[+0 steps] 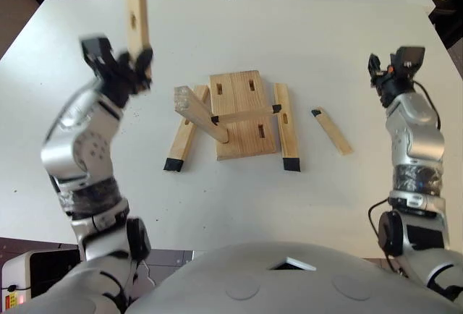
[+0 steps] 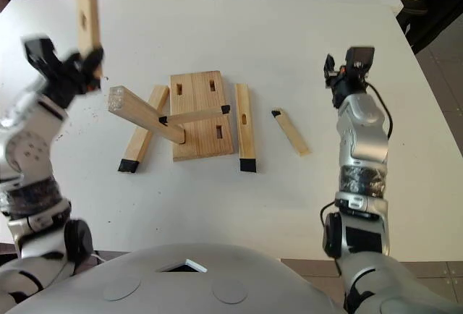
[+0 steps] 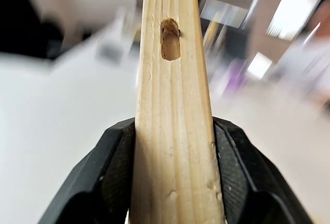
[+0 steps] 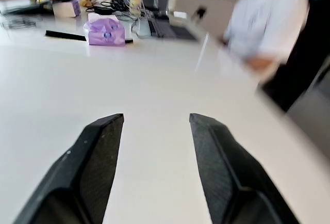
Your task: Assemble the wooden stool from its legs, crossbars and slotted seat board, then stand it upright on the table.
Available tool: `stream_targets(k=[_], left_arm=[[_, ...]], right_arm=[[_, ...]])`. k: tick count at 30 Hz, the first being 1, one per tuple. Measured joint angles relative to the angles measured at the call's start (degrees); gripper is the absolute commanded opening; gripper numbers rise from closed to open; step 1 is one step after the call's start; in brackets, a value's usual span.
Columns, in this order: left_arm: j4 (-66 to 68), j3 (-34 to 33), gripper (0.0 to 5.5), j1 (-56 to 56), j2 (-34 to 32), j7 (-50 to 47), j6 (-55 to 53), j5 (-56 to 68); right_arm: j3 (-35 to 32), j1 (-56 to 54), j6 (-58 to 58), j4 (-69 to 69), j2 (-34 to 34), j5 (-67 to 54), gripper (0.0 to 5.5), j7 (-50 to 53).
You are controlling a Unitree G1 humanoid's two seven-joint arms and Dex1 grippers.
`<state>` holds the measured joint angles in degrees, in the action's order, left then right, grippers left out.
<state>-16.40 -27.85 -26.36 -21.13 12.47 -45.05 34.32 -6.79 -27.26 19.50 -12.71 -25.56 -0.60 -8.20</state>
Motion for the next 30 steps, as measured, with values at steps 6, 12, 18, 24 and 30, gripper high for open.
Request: stream_targets(k=[6,12,18,24,30], left_arm=[[-0.53,-1.21,2.03,-19.93,-3.80,10.07,7.09,12.74],[-1.75,5.34,2.03,-23.55,-5.13,19.25,6.57,19.43],[-5.12,10.13,2.03,-16.33,-9.69,30.86,5.40,20.54],[-6.53,13.50,2.03,-15.03,-16.18,43.03,7.72,20.10],[-5.77,15.34,2.03,-14.75,-17.16,45.98,8.26,20.14]], right_arm=[[6.60,-22.01,-17.49,-0.13,-4.22,3.57,2.36,-10.12],[0.81,-34.37,-11.20,1.29,0.53,-18.57,2.36,-19.47],[-0.48,-34.39,14.76,7.14,1.78,-47.22,2.59,-37.67],[0.28,-34.63,24.98,9.47,-5.16,-54.56,3.24,-56.57],[4.25,-33.80,25.57,10.26,-9.01,-52.01,3.24,-66.62]])
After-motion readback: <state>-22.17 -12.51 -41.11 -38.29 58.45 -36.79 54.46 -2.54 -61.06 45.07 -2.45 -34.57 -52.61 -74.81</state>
